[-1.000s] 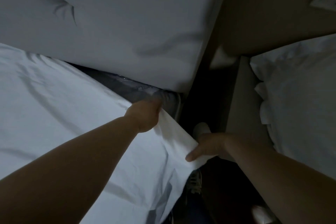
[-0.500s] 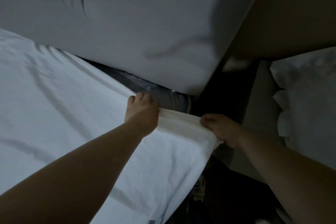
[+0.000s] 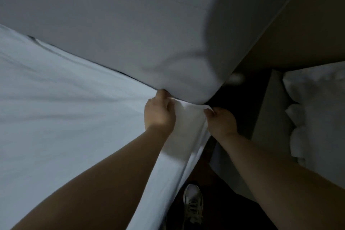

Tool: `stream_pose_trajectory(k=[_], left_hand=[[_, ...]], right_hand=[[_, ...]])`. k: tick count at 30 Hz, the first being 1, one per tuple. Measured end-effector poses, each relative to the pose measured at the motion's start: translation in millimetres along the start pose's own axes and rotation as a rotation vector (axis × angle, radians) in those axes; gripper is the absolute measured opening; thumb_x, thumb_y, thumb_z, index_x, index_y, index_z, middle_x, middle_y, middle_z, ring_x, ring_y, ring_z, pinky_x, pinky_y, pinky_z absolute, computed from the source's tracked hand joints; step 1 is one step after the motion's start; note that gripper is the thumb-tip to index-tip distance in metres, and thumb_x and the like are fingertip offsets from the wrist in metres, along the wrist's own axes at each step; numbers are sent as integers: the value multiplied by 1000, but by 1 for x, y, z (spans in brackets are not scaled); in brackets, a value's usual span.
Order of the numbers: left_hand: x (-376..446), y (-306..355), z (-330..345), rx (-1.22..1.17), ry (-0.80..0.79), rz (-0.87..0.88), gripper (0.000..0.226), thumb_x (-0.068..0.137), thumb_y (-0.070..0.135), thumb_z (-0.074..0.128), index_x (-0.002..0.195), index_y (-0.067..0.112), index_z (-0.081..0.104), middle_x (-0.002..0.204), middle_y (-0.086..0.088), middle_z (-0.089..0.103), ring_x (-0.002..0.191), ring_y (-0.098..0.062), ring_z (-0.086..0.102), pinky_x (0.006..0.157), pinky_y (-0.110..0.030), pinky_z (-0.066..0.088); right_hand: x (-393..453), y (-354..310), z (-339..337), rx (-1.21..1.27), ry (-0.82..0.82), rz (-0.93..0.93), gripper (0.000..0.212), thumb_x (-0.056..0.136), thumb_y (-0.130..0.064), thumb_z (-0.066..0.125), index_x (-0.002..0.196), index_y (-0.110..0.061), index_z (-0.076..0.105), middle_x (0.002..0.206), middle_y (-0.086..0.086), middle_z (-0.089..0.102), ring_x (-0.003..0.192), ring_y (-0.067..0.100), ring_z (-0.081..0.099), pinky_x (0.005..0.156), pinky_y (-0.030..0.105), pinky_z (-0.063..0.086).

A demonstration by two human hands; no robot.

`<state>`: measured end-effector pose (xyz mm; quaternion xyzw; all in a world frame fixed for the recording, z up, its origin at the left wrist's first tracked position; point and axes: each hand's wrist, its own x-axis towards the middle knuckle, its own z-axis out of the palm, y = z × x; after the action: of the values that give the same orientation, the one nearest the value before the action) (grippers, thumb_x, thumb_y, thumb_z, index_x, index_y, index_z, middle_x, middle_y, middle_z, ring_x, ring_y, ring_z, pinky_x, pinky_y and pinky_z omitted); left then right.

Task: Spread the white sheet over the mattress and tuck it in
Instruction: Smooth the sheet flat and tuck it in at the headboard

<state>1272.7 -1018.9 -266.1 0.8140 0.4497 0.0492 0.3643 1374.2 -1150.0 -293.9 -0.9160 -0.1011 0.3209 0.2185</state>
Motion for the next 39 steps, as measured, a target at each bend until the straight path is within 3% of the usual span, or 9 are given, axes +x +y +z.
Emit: stream_pose_trajectory(k=[6,13,16,19,22,25,32,36,39], left_hand=[[13,-32,22,423,-299,309,62,95,40,44,148,17,22,156,-2,22,147,-19,12,121,-37,1],[26,-28,25,686,-367,390,63,97,54,26,152,25,14,158,-6,9,147,-25,1,121,-41,0],[34,-23,13,671,-453,396,64,96,51,28,153,25,11,160,-1,7,148,-20,-2,120,-49,-2],[40,-36,-19,516,-481,398,61,95,31,38,152,27,16,159,3,17,147,-18,12,120,-44,7],[38,-83,-61,418,-202,263,55,94,24,37,148,20,28,153,-2,32,140,-21,30,116,-35,20],[24,-138,-93,519,-136,142,53,92,37,37,143,25,33,158,-6,17,144,-27,17,114,-42,23],[14,-195,-136,553,-308,-120,73,88,67,33,147,45,-3,158,3,-20,145,-35,-15,113,-62,10],[19,-201,-151,547,-407,-52,83,83,71,43,147,48,-6,159,6,-20,147,-32,-13,116,-58,9],[21,-218,-161,550,-233,84,72,87,63,41,149,39,14,161,-1,6,144,-33,17,112,-47,22]], right_hand=[[38,7,35,-84,-9,202,46,98,-42,38,120,-9,62,129,18,58,120,38,52,94,36,43],[23,-20,41,-88,46,378,47,99,-30,38,140,-6,39,144,19,39,131,37,38,107,44,36],[-28,-38,53,19,387,-79,30,91,-21,48,112,-2,55,115,19,57,108,34,54,89,37,43],[-37,-63,79,-176,258,-576,44,82,-21,37,109,2,63,110,20,65,112,28,54,100,28,33],[-8,-89,87,-415,-40,-401,62,97,-35,31,150,-5,19,157,12,20,145,24,18,119,32,9],[-5,-90,98,-531,-25,-295,69,99,-48,22,153,-12,-1,161,4,-1,148,23,4,121,35,1],[0,-159,106,-512,-21,5,80,92,-60,31,149,-5,23,154,15,29,141,32,30,114,38,25],[3,-214,145,-561,-62,-362,71,93,-52,38,145,-4,29,151,16,32,139,31,32,114,39,28],[21,-229,169,-619,-49,-440,67,92,-52,34,142,-7,32,151,14,31,138,30,30,115,42,24]])
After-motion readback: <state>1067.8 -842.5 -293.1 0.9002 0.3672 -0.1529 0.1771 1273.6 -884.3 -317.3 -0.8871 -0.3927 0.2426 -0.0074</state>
